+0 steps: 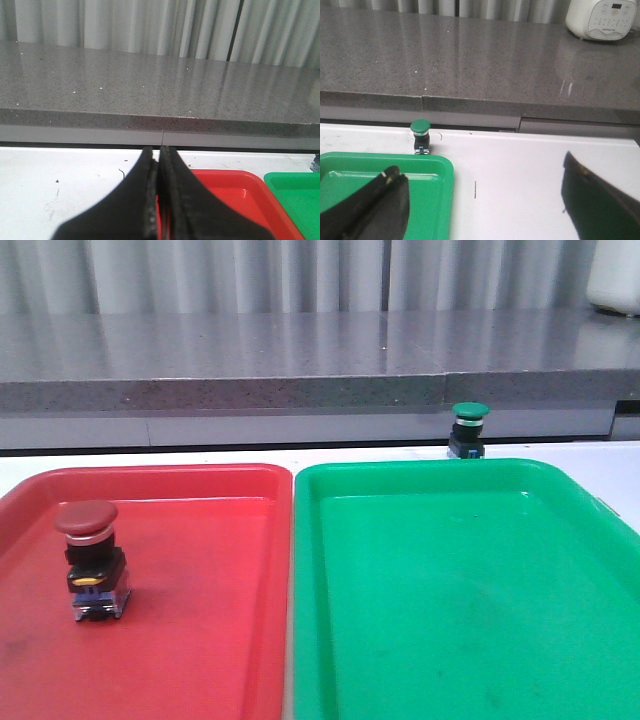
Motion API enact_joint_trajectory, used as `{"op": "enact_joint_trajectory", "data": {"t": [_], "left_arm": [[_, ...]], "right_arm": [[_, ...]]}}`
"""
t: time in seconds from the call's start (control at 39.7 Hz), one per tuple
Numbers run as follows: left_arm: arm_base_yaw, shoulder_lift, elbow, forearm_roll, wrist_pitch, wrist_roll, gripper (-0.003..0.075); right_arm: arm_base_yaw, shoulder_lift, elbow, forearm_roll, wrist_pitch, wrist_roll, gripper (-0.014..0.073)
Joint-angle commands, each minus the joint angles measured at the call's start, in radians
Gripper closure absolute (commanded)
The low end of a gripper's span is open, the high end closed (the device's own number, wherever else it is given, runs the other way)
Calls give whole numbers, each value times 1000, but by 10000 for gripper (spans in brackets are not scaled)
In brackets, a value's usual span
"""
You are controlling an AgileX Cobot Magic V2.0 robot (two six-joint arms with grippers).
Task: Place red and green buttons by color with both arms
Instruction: 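Open the left gripper and raise it away from the red button, then lower the right gripper over the green-capped button and close on it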
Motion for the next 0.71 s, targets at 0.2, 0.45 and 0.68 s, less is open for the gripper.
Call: {"op": "enact_joint_trajectory", "data": {"t": [0.2,0.45,0.68], "left_arm": [[2,10,-24,4,-86,-2,740],[2,10,-24,4,-86,-2,740],[2,10,-24,4,-86,-2,740]], "right_arm": [[11,435,-197,21,-121,-2,-39],[191,744,-389,50,-109,-2,-39],[229,1022,-607,50,-34,35,-39]]}}
